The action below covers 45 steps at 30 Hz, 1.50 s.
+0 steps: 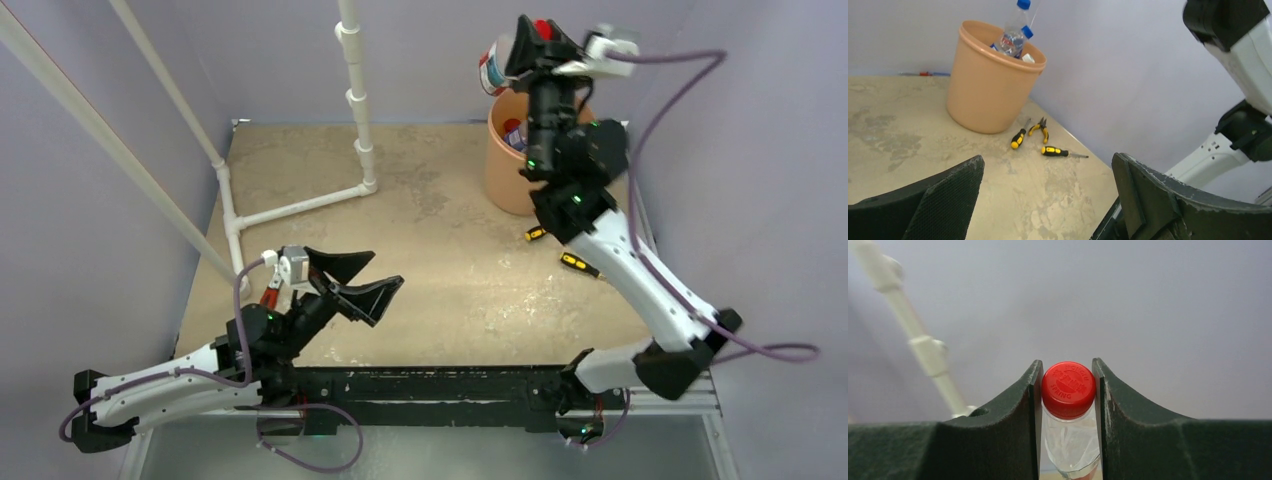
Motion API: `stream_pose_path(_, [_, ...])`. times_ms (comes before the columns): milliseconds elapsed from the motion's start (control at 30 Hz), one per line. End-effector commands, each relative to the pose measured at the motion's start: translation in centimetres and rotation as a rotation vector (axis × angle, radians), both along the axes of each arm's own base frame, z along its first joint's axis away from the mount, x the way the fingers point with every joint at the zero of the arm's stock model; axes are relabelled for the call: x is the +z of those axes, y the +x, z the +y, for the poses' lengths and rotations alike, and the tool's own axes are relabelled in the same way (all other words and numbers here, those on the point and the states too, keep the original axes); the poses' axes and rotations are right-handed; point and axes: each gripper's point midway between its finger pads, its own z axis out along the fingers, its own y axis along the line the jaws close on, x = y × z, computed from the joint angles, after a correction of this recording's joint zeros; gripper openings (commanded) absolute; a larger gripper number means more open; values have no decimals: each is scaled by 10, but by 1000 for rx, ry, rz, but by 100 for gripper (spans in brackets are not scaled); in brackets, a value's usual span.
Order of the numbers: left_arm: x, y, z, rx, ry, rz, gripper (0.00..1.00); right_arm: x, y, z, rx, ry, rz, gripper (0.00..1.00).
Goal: Put the plastic bottles in the bin
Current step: Pick up the plastic bottle from the corner of the board, then place the plastic bottle in the trash bin.
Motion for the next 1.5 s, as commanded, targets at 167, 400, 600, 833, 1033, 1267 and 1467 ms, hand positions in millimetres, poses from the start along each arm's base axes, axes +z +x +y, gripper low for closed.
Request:
stream_pose_path(167, [-32,1,-9,-15,106,90,99,-67,144,-26,-322,-193,247,0])
stream_pose_path(400, [-40,2,-15,-18,141,92,99,-99,190,-22,-379,-253,298,0])
stream_pose_path(600, [-45,4,-16,-8,167,92,99,-136,207,-23,-433,-299,365,0])
stream_pose_path(833, [-51,4,-27,-30,209,98,99,-171,209,-29,-467,-311,419,0])
stream_pose_path(1033, [-55,3,-33,-45,211,111,99,-196,215,-34,-451,-322,467,0])
stream_pose_path(1267, [-62,3,-39,-58,213,127,99,-235,231,-45,-412,-315,553,0])
stream_pose_path(1467, [-62,2,-45,-74,220,130,99,-237,235,-58,-381,-257,579,23])
